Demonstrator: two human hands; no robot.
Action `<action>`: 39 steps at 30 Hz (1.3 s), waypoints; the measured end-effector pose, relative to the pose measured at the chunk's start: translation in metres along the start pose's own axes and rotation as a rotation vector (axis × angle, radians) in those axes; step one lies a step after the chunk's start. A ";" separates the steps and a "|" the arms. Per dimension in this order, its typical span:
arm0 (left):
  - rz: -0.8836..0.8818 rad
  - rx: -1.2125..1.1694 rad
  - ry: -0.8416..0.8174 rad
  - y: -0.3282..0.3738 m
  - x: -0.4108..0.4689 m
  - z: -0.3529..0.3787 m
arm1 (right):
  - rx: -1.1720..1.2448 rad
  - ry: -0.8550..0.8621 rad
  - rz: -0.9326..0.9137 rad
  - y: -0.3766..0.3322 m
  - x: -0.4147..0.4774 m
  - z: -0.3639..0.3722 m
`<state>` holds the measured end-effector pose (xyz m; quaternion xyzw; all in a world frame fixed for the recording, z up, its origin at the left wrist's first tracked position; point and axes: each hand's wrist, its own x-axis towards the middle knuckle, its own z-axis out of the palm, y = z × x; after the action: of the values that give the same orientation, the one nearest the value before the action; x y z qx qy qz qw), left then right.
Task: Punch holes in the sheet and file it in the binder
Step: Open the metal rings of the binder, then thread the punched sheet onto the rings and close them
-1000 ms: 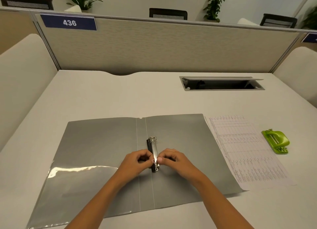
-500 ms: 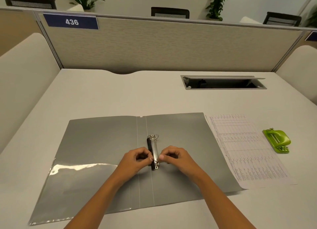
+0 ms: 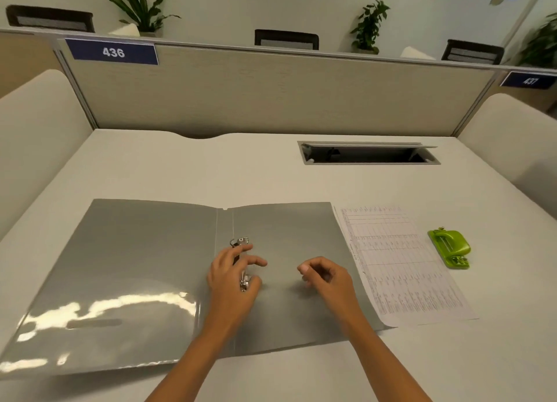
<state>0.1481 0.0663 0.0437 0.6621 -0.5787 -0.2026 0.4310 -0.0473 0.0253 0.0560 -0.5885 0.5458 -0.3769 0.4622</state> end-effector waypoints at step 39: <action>0.082 0.534 -0.506 0.114 -0.042 0.194 | -0.574 0.166 0.505 0.044 0.025 -0.206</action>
<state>-0.0785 0.0447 0.0193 0.6566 -0.7253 -0.1842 0.0940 -0.2526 -0.0262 0.0718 -0.5084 0.7923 -0.1295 0.3114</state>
